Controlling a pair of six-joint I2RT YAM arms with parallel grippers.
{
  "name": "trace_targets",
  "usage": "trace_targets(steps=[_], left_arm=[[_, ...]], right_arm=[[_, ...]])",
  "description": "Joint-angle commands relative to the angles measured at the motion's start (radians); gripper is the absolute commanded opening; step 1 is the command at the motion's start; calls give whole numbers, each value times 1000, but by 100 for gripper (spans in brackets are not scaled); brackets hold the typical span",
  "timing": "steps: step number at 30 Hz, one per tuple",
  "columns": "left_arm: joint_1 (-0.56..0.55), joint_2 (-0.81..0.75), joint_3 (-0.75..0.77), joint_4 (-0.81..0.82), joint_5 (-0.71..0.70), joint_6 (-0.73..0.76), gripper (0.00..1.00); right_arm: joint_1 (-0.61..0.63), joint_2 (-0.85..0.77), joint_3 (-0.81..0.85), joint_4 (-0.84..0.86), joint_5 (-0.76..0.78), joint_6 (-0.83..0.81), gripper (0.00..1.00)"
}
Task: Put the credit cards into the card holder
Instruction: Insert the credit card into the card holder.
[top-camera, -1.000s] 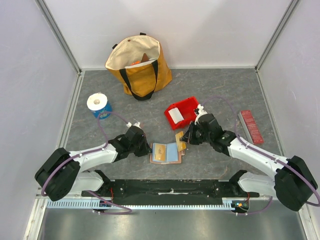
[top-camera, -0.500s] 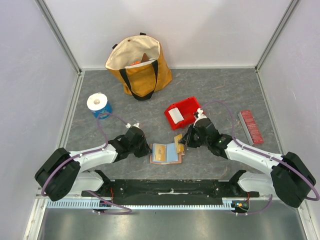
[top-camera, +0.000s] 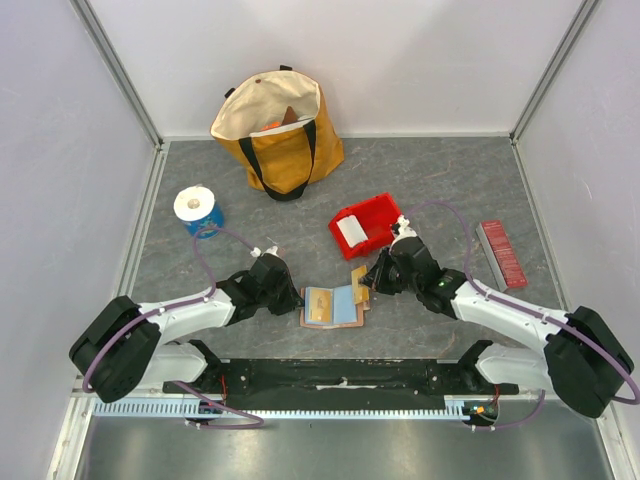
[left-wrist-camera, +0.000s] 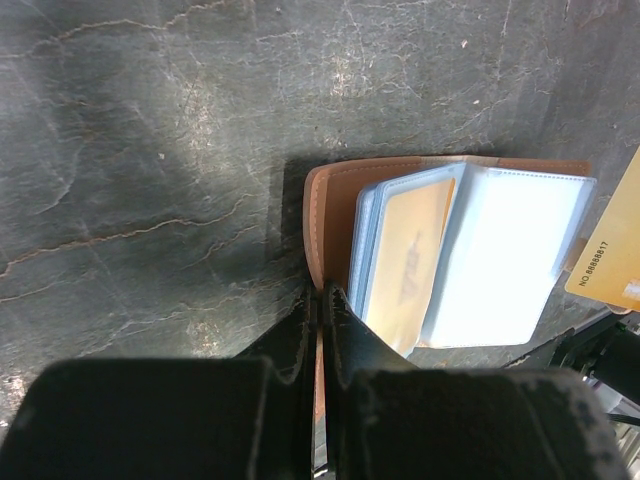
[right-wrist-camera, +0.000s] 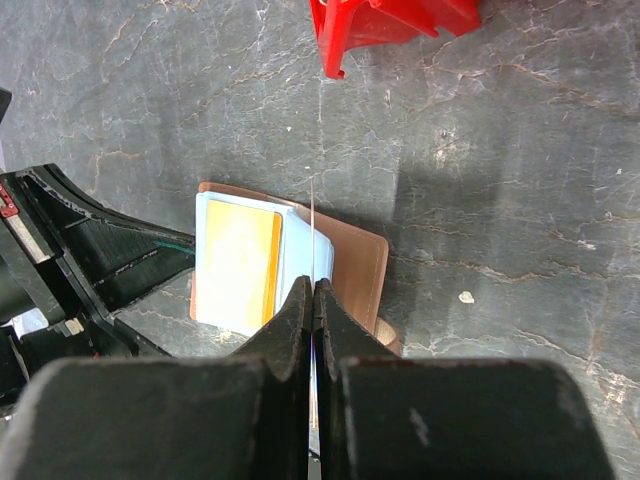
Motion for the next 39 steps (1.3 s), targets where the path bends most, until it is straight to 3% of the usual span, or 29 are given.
trace_targets(steps=[1,29,39], left_arm=[[1,-15,-8,-11,-25,-24,2],[-2,-28,-16,-8,-32,-29,2],[-2,-29,-17,-12,-42,-35,2]], right_arm=[[4,-28,-12,-10,31,-2,0],[16,-25,-61,36,-29,21,0],[16,-114,-30,-48,73,3,0]])
